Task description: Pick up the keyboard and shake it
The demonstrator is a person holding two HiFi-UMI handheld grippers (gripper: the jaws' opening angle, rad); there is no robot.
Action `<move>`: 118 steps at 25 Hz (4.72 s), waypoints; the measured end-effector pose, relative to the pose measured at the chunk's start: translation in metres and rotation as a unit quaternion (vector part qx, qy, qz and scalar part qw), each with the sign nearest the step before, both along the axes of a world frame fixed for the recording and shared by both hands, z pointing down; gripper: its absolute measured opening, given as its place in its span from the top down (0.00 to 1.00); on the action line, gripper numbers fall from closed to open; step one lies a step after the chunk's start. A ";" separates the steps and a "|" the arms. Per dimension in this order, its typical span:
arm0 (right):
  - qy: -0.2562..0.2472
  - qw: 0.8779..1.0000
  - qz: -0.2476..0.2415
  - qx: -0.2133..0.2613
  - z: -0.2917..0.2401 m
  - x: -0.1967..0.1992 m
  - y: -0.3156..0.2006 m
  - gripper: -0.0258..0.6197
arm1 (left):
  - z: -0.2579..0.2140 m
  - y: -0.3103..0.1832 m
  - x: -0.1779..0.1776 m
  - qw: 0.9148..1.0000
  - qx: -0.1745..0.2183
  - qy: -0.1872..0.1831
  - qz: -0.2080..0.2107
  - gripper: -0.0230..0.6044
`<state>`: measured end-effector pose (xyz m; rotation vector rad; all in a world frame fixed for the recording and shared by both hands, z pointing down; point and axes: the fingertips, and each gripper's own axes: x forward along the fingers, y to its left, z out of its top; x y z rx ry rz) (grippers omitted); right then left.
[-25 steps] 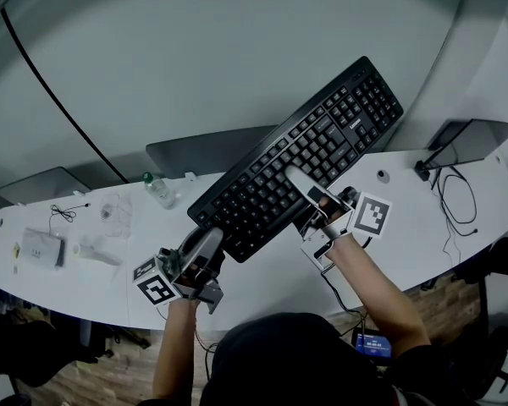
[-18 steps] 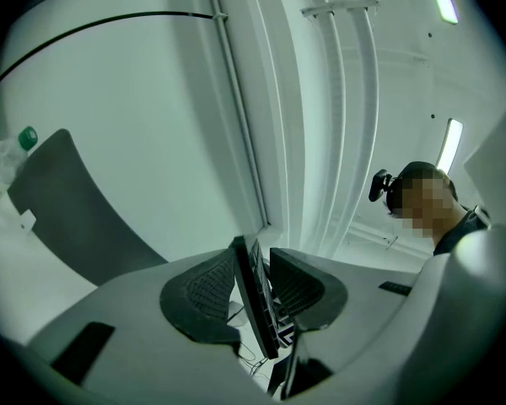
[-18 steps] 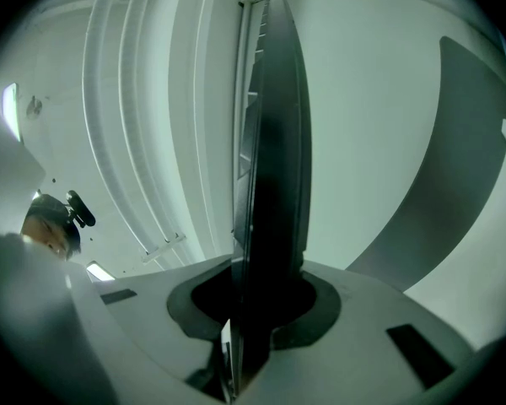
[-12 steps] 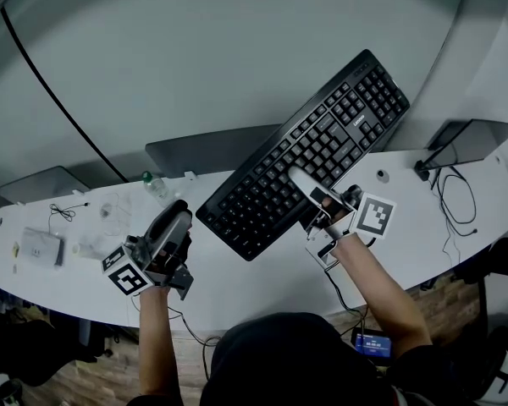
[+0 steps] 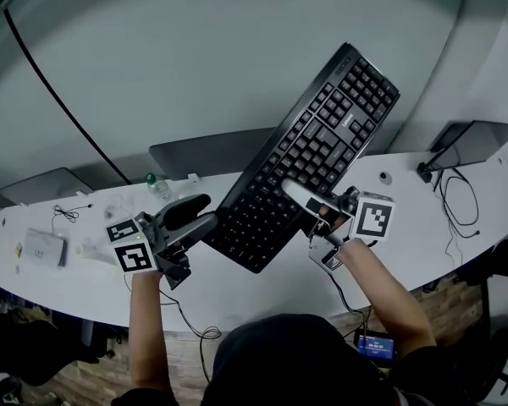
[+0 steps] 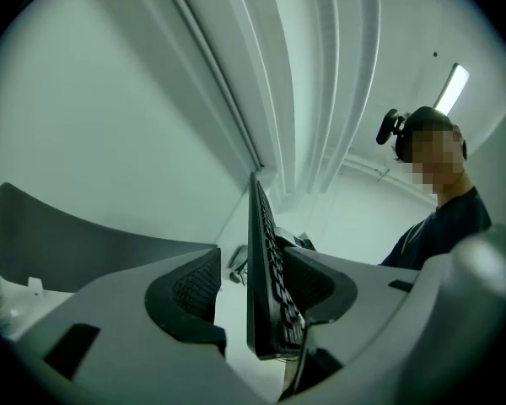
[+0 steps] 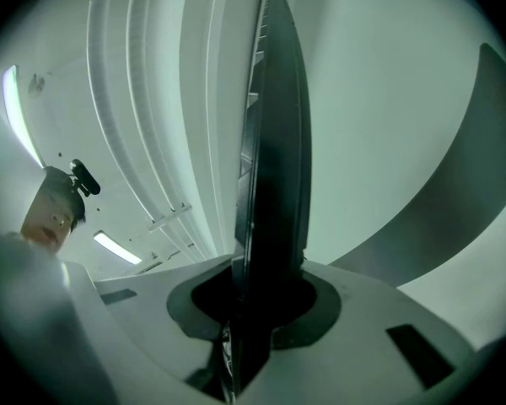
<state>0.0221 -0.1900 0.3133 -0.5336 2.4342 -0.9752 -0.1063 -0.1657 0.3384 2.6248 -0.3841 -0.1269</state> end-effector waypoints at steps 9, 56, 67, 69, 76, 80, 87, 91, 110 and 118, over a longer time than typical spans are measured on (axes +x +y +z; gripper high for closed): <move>0.019 0.999 -0.049 0.008 0.004 -0.015 0.016 0.82 | 0.005 0.024 0.041 0.993 -0.007 -0.068 0.100 0.58; 0.083 0.989 -0.102 0.064 0.016 -0.012 0.020 0.81 | 0.055 0.052 0.108 0.966 -0.004 -0.165 0.200 0.80; 0.107 0.987 -0.088 0.083 0.026 0.027 0.030 0.79 | 0.051 0.050 0.115 0.971 -0.004 -0.170 0.170 0.80; 0.138 0.982 -0.090 0.090 0.031 0.027 0.030 0.77 | 0.052 0.049 0.114 0.969 0.000 -0.182 0.167 0.80; 0.187 0.975 -0.091 0.080 0.047 0.045 0.031 0.75 | 0.055 0.044 0.107 0.967 0.004 -0.209 0.148 0.80; 0.262 0.958 -0.058 0.097 0.062 0.062 0.029 0.75 | 0.060 0.035 0.100 0.962 0.013 -0.243 0.123 0.80; 0.359 0.919 -0.035 0.160 0.043 0.045 0.022 0.75 | 0.064 0.017 0.059 0.956 0.014 -0.279 0.085 0.80; 0.428 0.879 -0.029 0.208 0.037 0.052 0.018 0.75 | 0.070 0.010 0.060 0.945 0.033 -0.318 0.064 0.80; 0.585 0.718 0.021 0.377 -0.015 0.020 0.023 0.75 | 0.098 -0.010 0.029 0.860 0.143 -0.490 0.005 0.81; 0.631 0.651 0.029 0.421 -0.022 0.010 0.028 0.75 | 0.108 -0.013 0.025 0.817 0.175 -0.549 0.001 0.81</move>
